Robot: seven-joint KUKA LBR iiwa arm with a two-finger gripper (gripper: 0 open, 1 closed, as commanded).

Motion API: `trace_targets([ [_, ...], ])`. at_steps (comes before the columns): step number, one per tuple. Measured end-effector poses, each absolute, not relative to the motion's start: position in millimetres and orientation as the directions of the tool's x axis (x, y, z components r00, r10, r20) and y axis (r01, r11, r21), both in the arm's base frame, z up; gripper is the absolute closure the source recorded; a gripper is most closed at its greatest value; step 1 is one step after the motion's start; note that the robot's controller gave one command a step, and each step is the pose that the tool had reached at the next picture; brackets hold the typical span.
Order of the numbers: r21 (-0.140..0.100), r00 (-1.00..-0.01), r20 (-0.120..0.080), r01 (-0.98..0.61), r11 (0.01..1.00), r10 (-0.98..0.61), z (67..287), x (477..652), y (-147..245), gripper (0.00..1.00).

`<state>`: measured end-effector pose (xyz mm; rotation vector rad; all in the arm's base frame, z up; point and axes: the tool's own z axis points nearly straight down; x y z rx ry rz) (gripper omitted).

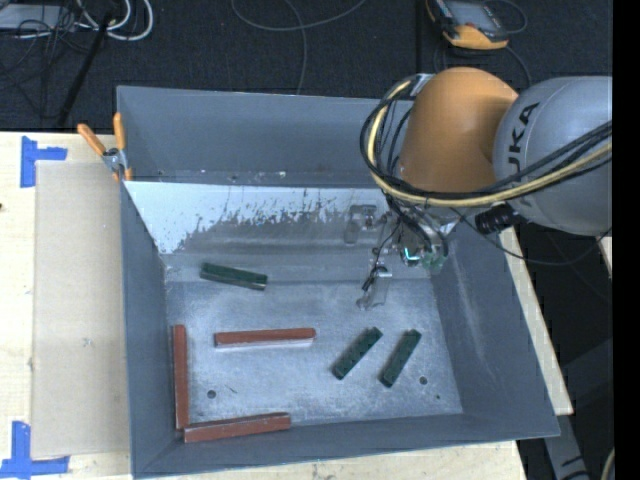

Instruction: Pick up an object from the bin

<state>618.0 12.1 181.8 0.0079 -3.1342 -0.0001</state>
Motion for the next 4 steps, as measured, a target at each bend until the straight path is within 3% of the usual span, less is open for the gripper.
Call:
trace_targets([
  [1,0.004,-0.891,0.005,-0.454,0.891,-0.454,68.4,564.7,-43.8,0.00],
  [2,0.002,-0.758,-0.001,-0.652,0.758,-0.652,100.4,548.2,-3.6,0.00],
  [3,0.002,-0.708,0.001,-0.706,0.708,-0.706,99.2,544.6,-0.2,0.00],
  [4,0.004,-0.647,0.002,-0.763,0.647,-0.763,68.3,539.6,-11.5,0.00],
])
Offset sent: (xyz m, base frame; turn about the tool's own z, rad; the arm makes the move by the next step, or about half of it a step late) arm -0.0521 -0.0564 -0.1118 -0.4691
